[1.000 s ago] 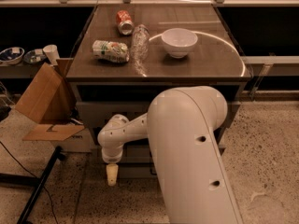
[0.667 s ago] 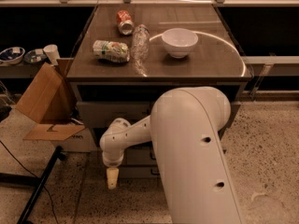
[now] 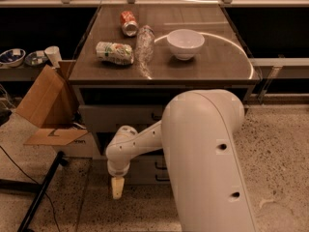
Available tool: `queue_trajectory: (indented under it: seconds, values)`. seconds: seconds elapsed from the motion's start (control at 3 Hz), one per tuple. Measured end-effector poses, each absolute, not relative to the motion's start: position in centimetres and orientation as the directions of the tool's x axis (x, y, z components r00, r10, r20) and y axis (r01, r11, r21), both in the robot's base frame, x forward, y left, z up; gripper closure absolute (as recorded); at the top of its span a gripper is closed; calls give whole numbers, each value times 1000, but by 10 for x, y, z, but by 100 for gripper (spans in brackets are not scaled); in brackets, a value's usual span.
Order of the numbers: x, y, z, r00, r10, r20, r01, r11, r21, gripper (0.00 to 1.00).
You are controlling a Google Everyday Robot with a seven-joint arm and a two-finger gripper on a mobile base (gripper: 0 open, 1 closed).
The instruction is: Open middle drawer
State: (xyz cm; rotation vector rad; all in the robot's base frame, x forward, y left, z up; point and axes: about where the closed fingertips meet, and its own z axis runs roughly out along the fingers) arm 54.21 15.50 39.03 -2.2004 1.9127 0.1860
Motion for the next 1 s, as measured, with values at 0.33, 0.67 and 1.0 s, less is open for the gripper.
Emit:
queue_trajectory:
  seconds: [0.33,0.67,1.0]
  values:
    - [542,156,394,145,-960,-238,-988,-129,-82,0]
    - [532,155,391,144,-958,-249,-988,-128,-81,0]
    - [532,155,394,144,-958,-249,-988,-128,-81,0]
